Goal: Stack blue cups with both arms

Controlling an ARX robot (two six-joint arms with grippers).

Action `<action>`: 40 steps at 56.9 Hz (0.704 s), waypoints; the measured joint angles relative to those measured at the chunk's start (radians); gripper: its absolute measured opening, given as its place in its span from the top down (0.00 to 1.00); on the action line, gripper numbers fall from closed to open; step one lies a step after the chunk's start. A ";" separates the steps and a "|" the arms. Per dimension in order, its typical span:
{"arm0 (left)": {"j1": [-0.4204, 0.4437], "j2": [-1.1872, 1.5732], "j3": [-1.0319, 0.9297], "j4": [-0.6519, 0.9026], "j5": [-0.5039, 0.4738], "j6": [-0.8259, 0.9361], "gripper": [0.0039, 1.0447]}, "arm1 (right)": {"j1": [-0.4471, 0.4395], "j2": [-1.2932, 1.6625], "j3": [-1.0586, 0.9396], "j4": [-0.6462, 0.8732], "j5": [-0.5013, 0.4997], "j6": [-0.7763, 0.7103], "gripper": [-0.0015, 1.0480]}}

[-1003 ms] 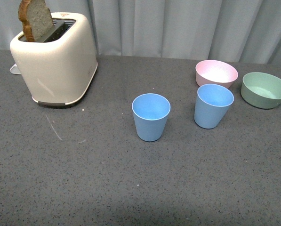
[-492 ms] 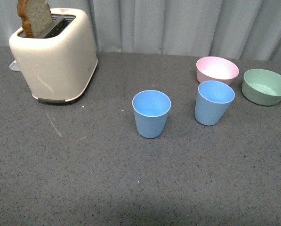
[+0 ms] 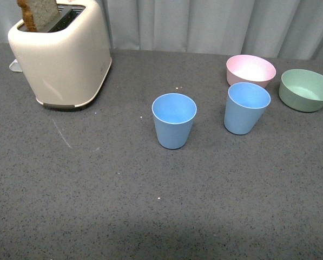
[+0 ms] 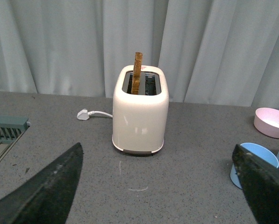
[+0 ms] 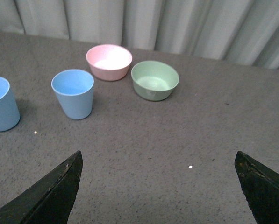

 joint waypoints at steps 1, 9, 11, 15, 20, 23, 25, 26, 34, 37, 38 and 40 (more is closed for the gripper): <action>0.000 0.000 0.000 0.000 0.000 0.000 0.04 | -0.005 0.053 0.006 0.034 -0.010 0.000 0.09; 0.000 0.000 0.000 0.000 0.000 0.001 0.06 | -0.026 0.480 0.122 0.285 -0.057 0.007 0.09; 0.000 0.000 0.000 0.000 0.000 0.001 0.06 | -0.026 0.572 0.159 0.320 -0.061 0.013 0.09; 0.000 0.000 0.000 0.000 0.000 0.001 0.06 | -0.027 0.751 0.247 0.344 -0.069 0.031 0.09; 0.000 0.000 0.000 0.000 0.000 0.001 0.06 | -0.024 0.965 0.370 0.319 -0.079 0.063 0.09; 0.000 0.000 0.000 0.000 0.000 0.001 0.06 | -0.014 1.124 0.485 0.261 -0.085 0.098 0.09; 0.000 0.000 0.000 0.000 0.000 0.001 0.06 | -0.008 1.184 0.536 0.233 -0.089 0.121 0.09; 0.000 0.000 0.000 0.000 0.000 0.001 0.06 | -0.004 1.222 0.571 0.215 -0.093 0.136 0.09; 0.000 0.000 0.000 0.000 0.000 0.002 0.06 | 0.032 1.418 0.793 0.085 -0.125 0.233 0.09; 0.000 0.000 0.000 0.000 0.000 0.002 0.06 | 0.055 1.499 0.896 0.039 -0.122 0.279 0.09; 0.000 0.000 0.000 0.000 0.000 0.001 0.06 | 0.061 1.521 0.926 0.021 -0.122 0.293 0.09; 0.000 0.000 0.000 0.000 0.000 0.001 0.06 | 0.067 1.543 0.955 0.004 -0.122 0.309 0.09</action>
